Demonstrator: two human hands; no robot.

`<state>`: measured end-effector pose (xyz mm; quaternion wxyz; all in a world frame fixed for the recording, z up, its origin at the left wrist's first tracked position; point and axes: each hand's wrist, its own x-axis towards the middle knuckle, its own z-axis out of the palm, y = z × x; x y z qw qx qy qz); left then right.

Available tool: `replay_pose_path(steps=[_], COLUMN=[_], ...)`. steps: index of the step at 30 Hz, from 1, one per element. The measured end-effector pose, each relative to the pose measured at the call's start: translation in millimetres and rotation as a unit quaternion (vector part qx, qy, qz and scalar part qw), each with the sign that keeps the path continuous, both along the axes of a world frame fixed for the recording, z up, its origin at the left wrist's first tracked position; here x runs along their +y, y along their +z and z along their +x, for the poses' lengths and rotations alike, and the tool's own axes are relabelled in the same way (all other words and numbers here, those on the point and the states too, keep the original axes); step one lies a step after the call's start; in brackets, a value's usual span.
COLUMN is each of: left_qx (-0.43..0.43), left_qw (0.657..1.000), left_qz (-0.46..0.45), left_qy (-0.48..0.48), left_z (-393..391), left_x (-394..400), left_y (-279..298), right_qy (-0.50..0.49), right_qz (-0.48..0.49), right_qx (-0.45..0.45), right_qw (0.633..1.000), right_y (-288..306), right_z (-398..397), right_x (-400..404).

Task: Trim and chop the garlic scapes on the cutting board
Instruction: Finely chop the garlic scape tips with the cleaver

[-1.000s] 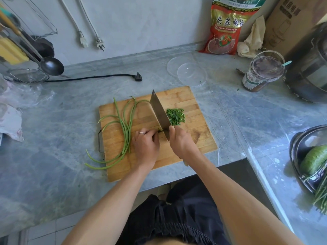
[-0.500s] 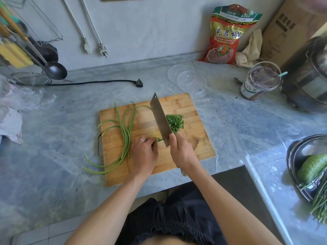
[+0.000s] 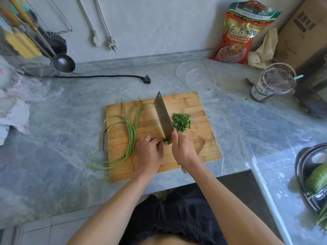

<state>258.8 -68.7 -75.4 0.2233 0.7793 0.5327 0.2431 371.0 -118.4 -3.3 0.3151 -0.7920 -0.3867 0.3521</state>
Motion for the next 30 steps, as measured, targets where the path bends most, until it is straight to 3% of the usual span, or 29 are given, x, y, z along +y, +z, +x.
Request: replay_pose_path(steps=[9,15,22,30], left_qx=[-0.014,-0.015,-0.010,-0.006], left_qw=[1.000,1.000,1.000,1.000], left_qz=[0.000,-0.002,-0.011,-0.002], left_qy=[0.007,0.015,-0.001,-0.014], left_z=[0,1,-1,-3], left_x=[-2,-1,3,6], left_y=[1,-2,-2,-3], right_qy=[0.000,0.028,-0.007,0.031], right_qz=[0.014,0.019,0.070,0.095], right_qx=[-0.023,-0.089,-0.041,-0.091], right_qw=[1.000,0.995,0.997,0.991], right_y=[-11,-18,-16,-4], right_z=[-2,-4,0,15], right_x=[11,20,20,6])
